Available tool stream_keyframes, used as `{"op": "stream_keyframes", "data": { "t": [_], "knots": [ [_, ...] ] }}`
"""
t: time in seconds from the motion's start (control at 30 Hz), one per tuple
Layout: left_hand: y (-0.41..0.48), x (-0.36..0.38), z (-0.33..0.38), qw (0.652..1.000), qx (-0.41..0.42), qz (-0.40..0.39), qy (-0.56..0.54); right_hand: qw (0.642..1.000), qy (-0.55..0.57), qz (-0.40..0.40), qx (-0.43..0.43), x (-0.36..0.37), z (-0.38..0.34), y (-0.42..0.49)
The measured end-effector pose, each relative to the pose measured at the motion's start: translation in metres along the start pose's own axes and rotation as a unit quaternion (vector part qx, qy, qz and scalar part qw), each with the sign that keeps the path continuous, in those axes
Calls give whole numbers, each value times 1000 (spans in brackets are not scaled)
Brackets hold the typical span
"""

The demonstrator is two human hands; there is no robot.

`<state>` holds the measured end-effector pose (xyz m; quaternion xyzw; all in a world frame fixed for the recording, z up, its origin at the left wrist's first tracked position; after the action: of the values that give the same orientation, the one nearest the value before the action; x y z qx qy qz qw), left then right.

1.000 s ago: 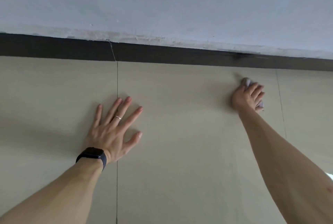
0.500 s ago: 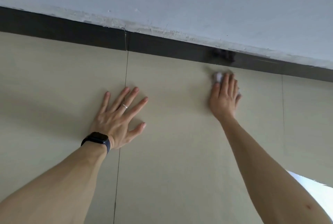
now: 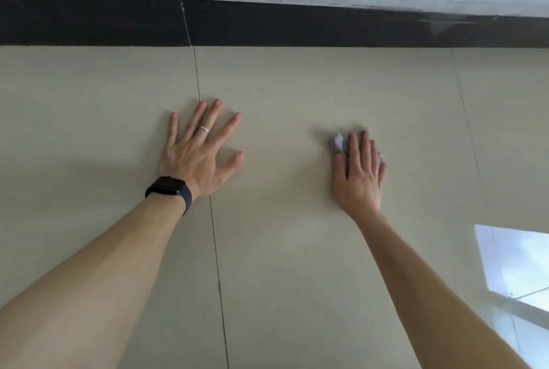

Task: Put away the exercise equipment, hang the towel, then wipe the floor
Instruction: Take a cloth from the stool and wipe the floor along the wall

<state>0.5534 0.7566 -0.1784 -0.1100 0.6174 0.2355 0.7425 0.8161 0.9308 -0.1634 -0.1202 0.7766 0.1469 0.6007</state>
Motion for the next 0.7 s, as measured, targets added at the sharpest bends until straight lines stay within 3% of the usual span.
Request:
{"op": "stream_keyframes", "data": {
  "t": [0.03, 0.1, 0.2, 0.3, 0.37, 0.4, 0.47, 0.5, 0.53, 0.57, 0.6, 0.63, 0.67, 0.7],
  "knots": [
    [0, 0, 0, 1000, 1, 5, 1, 995, 4, 8, 95, 0, 17, -5],
    [-1, -1, 2, 1000, 4, 16, -2, 992, 8, 16, 124, 2, 9, -41],
    [-12, -7, 7, 999, 8, 48, -1, 996, 25, -10, -86, 1, -56, -141],
    [-47, -14, 12, 998, -24, 51, -19, 931, 33, -84, -353, -5, -96, -255],
    [-94, -19, 20, 998, -23, 47, -27, 898, 31, -99, -429, -12, -79, -265],
    [-121, -21, 22, 998, -22, 50, -30, 915, 20, -88, -394, -13, -61, -251],
    [-169, -25, 21, 998, -25, 45, -34, 988, 1, -23, -150, -24, -6, -212],
    [-188, -25, 20, 998, -27, 38, -34, 1000, -10, 7, 13, -29, 24, -208],
    [-201, -26, 19, 998, -31, 34, -37, 989, -10, 18, 144, -29, 41, -219],
    [-207, -27, 19, 998, -31, 31, -42, 977, -8, 18, 210, -26, 39, -238],
    [-211, -28, 19, 998, -28, 26, -46, 981, -7, 6, 196, -22, 20, -260],
    [-211, -29, 20, 998, -20, 19, -49, 994, 2, -12, 112, -18, -13, -281],
    [-213, -29, 18, 999, -11, 12, -48, 999, 16, -44, -18, -13, -50, -307],
    [-217, -31, 13, 999, -5, 7, -41, 982, 30, -79, -172, -10, -85, -339]
  ]
}}
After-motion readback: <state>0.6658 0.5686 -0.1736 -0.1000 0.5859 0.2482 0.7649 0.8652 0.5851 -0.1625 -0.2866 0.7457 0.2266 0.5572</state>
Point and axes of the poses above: each hand's wrist, its own y-axis towards the middle knuckle, its own x-axis out of the palm, z = x × y, the point moved 9 cm from there along y, towards the middle knuckle, and after that the axes turned 15 degrees about z, right-handed, at the moved point
